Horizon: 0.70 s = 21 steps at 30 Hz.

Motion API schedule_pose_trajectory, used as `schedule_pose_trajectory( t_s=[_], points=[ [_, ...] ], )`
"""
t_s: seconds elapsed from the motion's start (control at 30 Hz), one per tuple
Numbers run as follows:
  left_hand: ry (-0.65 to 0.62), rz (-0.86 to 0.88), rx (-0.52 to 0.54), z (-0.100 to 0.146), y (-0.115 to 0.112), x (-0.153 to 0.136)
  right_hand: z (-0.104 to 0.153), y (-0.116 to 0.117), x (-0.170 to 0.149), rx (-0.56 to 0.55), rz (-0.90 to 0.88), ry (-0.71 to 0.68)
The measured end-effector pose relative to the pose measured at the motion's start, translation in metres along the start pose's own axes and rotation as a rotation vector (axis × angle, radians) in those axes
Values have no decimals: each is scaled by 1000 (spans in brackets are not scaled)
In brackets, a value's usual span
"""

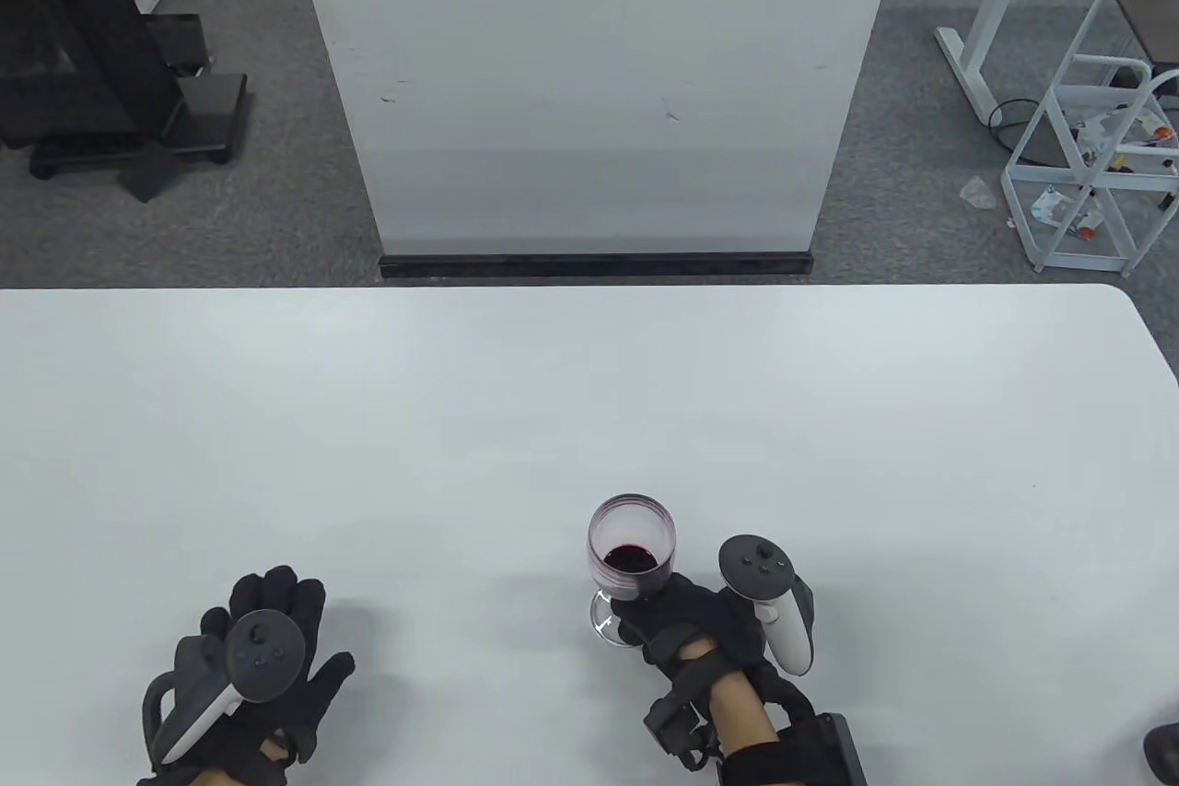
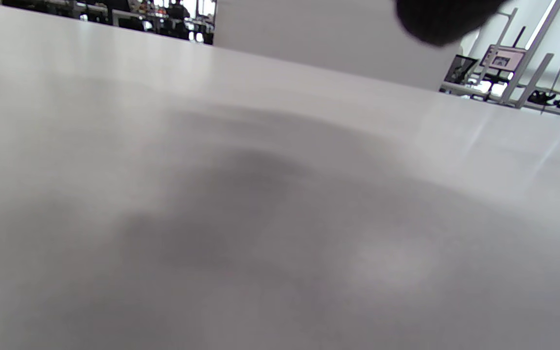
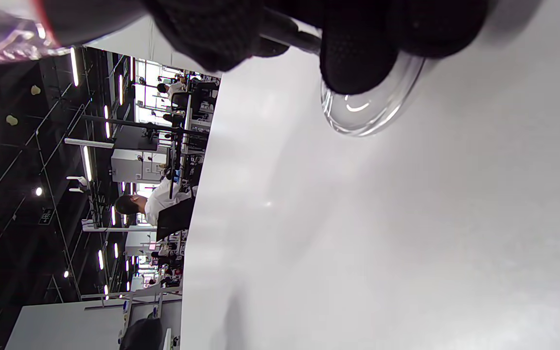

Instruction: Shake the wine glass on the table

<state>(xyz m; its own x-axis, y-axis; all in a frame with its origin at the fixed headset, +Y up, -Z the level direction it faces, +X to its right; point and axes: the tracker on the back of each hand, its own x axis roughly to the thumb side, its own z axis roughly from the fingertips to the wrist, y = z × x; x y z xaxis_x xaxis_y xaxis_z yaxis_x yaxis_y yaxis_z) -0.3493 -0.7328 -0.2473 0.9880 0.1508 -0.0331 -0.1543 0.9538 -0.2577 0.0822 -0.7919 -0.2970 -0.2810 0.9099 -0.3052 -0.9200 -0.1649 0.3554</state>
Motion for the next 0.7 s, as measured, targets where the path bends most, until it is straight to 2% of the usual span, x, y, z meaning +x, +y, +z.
schedule_pose_trajectory(
  t_s=[0.7],
  points=[
    [-6,9,5,0,1,0,5,-5,2,-57,47,4]
  ],
)
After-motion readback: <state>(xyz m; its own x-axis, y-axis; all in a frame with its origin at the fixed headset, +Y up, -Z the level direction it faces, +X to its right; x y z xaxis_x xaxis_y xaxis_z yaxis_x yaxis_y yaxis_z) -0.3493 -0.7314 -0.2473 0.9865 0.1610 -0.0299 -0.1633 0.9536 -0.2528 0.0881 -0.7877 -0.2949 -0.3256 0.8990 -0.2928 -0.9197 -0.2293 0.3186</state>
